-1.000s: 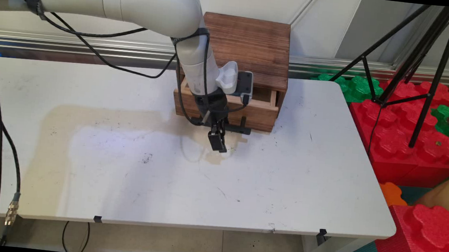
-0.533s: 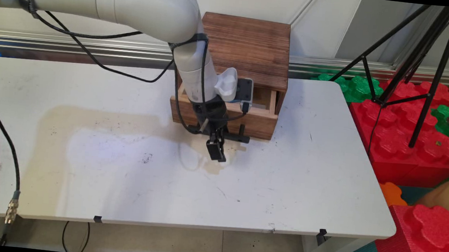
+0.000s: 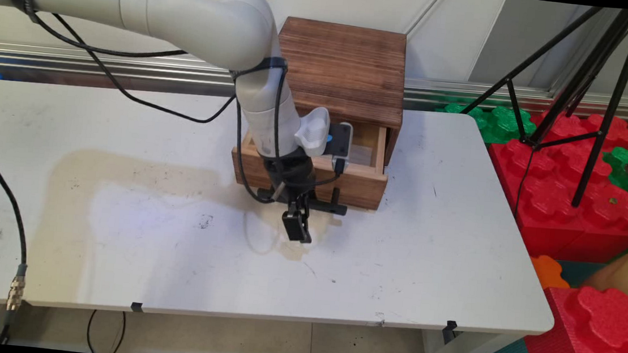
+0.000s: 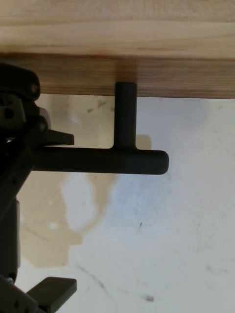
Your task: Open the drawer
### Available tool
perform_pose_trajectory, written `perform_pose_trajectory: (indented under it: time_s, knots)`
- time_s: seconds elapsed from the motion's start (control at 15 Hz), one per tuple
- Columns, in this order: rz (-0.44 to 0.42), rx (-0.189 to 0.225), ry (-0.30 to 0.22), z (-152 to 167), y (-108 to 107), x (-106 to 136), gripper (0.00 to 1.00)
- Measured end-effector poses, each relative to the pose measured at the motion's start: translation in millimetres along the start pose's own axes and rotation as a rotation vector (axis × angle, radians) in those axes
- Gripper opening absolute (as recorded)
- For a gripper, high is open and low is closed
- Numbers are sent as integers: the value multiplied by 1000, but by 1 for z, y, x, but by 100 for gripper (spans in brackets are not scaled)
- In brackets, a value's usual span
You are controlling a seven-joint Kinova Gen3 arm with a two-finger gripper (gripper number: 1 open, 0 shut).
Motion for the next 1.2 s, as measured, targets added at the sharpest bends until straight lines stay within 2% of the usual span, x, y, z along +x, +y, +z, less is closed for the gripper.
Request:
perform_pose_trajectory:
  time_s: [1.2]
  knots:
    - [52,-65,-4,-10,65,-5,100]
